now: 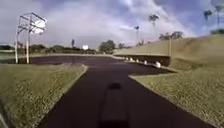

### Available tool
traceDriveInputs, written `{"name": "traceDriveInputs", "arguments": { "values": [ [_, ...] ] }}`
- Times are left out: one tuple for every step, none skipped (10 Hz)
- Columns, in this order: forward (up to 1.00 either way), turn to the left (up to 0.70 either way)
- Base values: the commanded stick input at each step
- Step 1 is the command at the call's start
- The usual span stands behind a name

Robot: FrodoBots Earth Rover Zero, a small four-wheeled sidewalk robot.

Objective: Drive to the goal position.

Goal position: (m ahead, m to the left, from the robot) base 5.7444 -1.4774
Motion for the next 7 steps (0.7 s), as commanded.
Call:
{"name": "traceDriveInputs", "arguments": {
  "values": [
    [0.70,0.00],
    [0.70,0.00],
    [0.70,0.00],
    [0.70,0.00],
    [0.70,0.00],
    [0.70,0.00],
    [0.70,0.00]
  ]
}}
